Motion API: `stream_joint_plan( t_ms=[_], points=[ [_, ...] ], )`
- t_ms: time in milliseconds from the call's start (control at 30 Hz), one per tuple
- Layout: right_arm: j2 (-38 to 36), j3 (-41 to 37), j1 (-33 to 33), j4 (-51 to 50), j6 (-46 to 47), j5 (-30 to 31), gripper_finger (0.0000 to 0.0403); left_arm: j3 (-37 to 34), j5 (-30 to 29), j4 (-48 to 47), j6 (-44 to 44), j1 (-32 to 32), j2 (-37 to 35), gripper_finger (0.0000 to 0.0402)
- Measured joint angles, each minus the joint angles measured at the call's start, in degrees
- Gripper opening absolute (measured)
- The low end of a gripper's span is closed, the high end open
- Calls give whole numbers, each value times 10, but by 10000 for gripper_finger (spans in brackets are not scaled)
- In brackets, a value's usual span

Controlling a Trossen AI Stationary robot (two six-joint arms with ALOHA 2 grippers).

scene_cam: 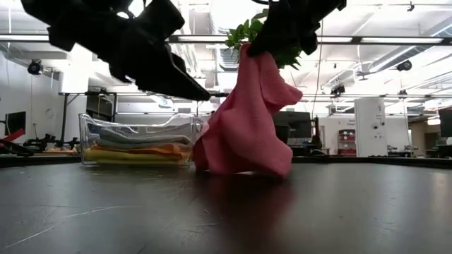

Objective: Fold microfiber towels
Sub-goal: Fold the pink towel

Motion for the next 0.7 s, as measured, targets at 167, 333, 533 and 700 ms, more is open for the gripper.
stream_joint_plan(
  t_ms=[167, 333, 533, 700],
  points=[
    [3, 0, -2, 6, 4, 2, 9, 2, -112, 26, 4, -6, 46, 288],
    [8, -1, -1, 20, 3, 0, 9, 2, -115, 40, 4, -8, 72, 288],
    [9, -1, -1, 32, 2, 1, 9, 2, -139, 98, 17, -7, 115, 284],
    [9, -1, -1, 32, 1, 1, 9, 2, -162, 93, 20, -7, 118, 222]
  ],
)
